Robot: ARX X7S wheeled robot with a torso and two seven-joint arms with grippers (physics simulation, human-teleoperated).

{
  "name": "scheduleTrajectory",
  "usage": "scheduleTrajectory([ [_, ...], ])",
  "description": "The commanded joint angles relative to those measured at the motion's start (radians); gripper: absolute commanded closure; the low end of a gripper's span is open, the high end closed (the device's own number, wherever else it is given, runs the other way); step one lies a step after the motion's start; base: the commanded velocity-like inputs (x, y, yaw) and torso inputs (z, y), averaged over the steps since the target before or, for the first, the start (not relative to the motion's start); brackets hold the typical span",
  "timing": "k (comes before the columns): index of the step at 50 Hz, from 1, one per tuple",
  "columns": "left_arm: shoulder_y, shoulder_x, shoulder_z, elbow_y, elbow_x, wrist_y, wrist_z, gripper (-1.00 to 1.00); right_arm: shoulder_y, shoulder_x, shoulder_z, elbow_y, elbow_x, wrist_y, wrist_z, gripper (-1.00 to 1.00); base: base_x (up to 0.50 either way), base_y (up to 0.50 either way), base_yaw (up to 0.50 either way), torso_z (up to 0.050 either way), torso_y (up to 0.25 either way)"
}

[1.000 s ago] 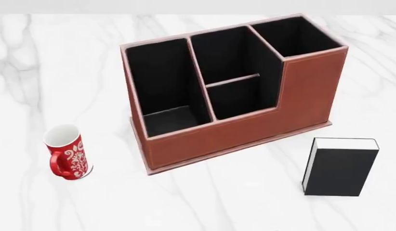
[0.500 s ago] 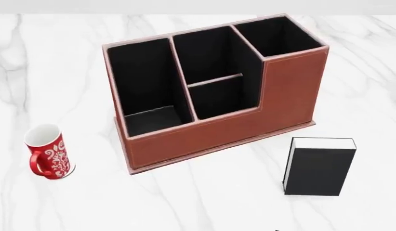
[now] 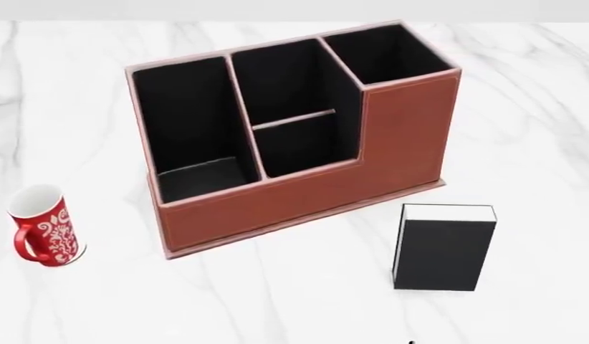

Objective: Pick up the book and place it in the back compartment of the caddy.

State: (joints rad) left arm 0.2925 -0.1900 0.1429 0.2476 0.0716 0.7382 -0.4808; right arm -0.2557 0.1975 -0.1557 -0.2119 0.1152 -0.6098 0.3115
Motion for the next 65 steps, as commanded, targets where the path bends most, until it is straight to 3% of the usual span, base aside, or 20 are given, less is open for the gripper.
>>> scheduleTrajectory([
  [1, 0.0, -0.006, 0.004, 0.002, 0.0, -0.002, -0.009, -1.0, 0.003, 0.006, -0.004, 0.001, 0.002, 0.001, 0.008, -1.0, 0.0, -0.12, 0.0, 0.0, 0.0],
  [65, -0.006, -0.038, 0.031, 0.003, 0.002, -0.007, -0.049, -1.0, 0.012, 0.034, -0.028, 0.004, 0.007, 0.002, 0.043, -1.0, 0.0, -0.13, 0.0, 0.0, 0.0],
])
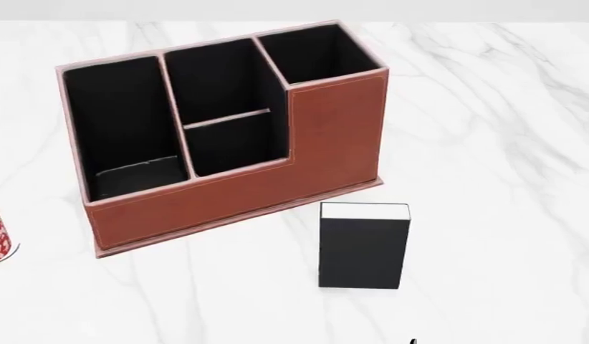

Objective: Pick up the book and place it in the back compartment of the caddy.

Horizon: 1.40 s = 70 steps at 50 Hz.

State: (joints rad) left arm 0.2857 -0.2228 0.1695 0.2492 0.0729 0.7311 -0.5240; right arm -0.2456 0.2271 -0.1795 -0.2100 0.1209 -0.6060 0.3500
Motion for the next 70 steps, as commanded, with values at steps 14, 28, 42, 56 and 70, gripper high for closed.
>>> scheduleTrajectory([
  [14, -0.002, -0.011, 0.01, 0.002, -0.001, -0.006, -0.013, -1.0, 0.006, 0.009, -0.009, 0.005, 0.0, 0.002, 0.012, -1.0, 0.0, -0.13, 0.0, 0.0, 0.0],
  [28, -0.001, -0.017, 0.014, 0.003, 0.0, -0.002, -0.022, -1.0, 0.002, 0.007, -0.005, 0.009, -0.013, -0.022, 0.028, -1.0, 0.0, -0.12, 0.0, 0.0, 0.0],
  [42, -0.006, -0.021, 0.018, -0.005, 0.003, -0.001, -0.03, -1.0, -0.023, 0.005, -0.004, 0.038, -0.079, -0.174, 0.026, -1.0, 0.0, 0.0, 0.0, 0.0, 0.0],
  [56, -0.01, -0.026, 0.023, -0.008, 0.005, -0.003, -0.038, -1.0, -0.024, 0.009, -0.008, 0.044, -0.081, -0.197, 0.033, -1.0, 0.16, 0.0, 0.0, 0.0, 0.0],
  [70, -0.01, -0.031, 0.028, -0.005, 0.005, -0.004, -0.045, -1.0, -0.017, 0.011, -0.01, 0.048, -0.08, -0.189, 0.042, -1.0, 0.17, 0.0, 0.0, 0.0, 0.0],
])
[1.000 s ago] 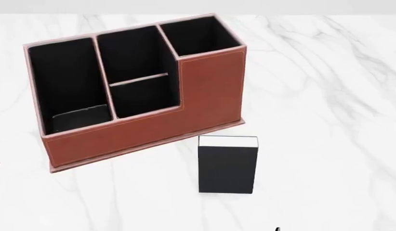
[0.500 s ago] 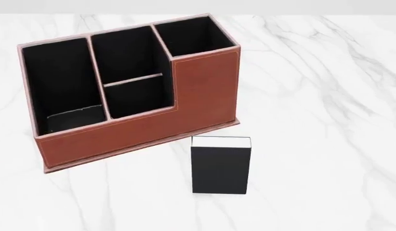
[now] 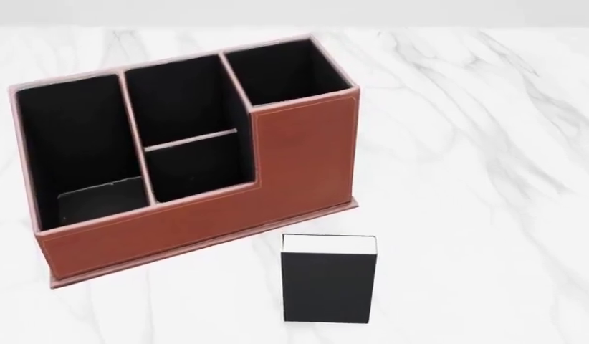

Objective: Pick up the book and place it in the back compartment of the caddy.

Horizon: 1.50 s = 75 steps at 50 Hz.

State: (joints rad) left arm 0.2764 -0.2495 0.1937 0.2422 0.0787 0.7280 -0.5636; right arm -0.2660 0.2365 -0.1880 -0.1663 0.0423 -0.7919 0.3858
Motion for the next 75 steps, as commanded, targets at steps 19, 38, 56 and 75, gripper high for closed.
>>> scheduleTrajectory([
  [19, -0.004, -0.009, 0.01, 0.002, 0.002, -0.006, -0.015, -1.0, 0.005, 0.009, -0.01, 0.006, -0.002, -0.003, 0.013, -1.0, 0.18, 0.0, 0.0, 0.0, 0.0],
  [38, -0.001, -0.017, 0.014, 0.005, 0.003, -0.003, -0.025, -1.0, 0.005, 0.012, -0.016, 0.006, -0.013, -0.002, 0.023, -1.0, 0.18, 0.0, 0.0, 0.0, 0.0],
  [56, -0.003, -0.023, 0.018, 0.001, 0.004, -0.001, -0.034, -1.0, 0.01, 0.017, -0.022, 0.012, -0.013, 0.001, 0.031, -1.0, 0.17, 0.0, 0.0, 0.0, 0.0],
  [75, -0.008, -0.028, 0.025, 0.002, 0.004, -0.007, -0.042, -1.0, 0.014, 0.016, -0.019, 0.021, -0.013, -0.014, 0.047, -1.0, 0.08, 0.0, 0.0, 0.0, 0.0],
])
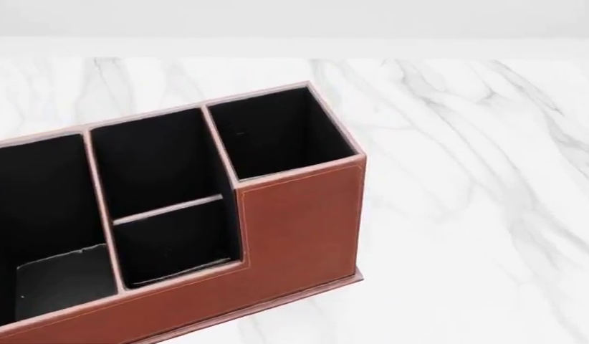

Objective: Pick up the book and place it in the back compartment of the caddy.

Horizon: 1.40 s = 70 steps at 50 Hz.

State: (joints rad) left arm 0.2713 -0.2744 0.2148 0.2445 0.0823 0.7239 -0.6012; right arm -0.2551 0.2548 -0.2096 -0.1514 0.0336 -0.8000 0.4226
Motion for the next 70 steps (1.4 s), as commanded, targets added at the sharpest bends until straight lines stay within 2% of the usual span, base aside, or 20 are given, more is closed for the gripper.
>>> scheduleTrajectory([
  [1, -0.003, -0.003, 0.004, -0.001, 0.001, -0.003, -0.005, -1.0, 0.004, -0.003, 0.003, 0.006, -0.006, -0.004, 0.012, -1.0, 0.0, 0.0, 0.0, 0.0, 0.0],
  [28, -0.004, -0.011, 0.009, 0.002, 0.003, -0.006, -0.017, -1.0, 0.003, -0.005, 0.006, 0.003, -0.032, 0.0, 0.037, -1.0, 0.0, 0.12, 0.0, 0.0, 0.0],
  [55, -0.01, -0.021, 0.017, -0.001, -0.002, -0.01, -0.026, -1.0, 0.013, 0.017, -0.026, 0.016, -0.002, -0.008, 0.025, -1.0, 0.0, 0.0, 0.0, 0.0, 0.0],
  [66, -0.003, -0.068, -0.035, 0.052, -0.022, -0.07, -0.028, -1.0, 0.018, 0.022, -0.034, 0.022, 0.005, -0.008, 0.023, -1.0, 0.0, 0.0, 0.0, 0.0, 0.0],
  [67, -0.004, -0.104, -0.05, 0.077, -0.049, -0.114, -0.009, -1.0, 0.021, 0.022, -0.035, 0.024, 0.005, -0.005, 0.023, -1.0, 0.0, 0.0, 0.0, 0.0, 0.0],
  [70, -0.005, -0.127, -0.054, 0.096, -0.064, -0.152, 0.005, -1.0, 0.023, 0.022, -0.036, 0.026, 0.004, -0.004, 0.024, -1.0, 0.0, 0.0, 0.0, 0.0, 0.0],
])
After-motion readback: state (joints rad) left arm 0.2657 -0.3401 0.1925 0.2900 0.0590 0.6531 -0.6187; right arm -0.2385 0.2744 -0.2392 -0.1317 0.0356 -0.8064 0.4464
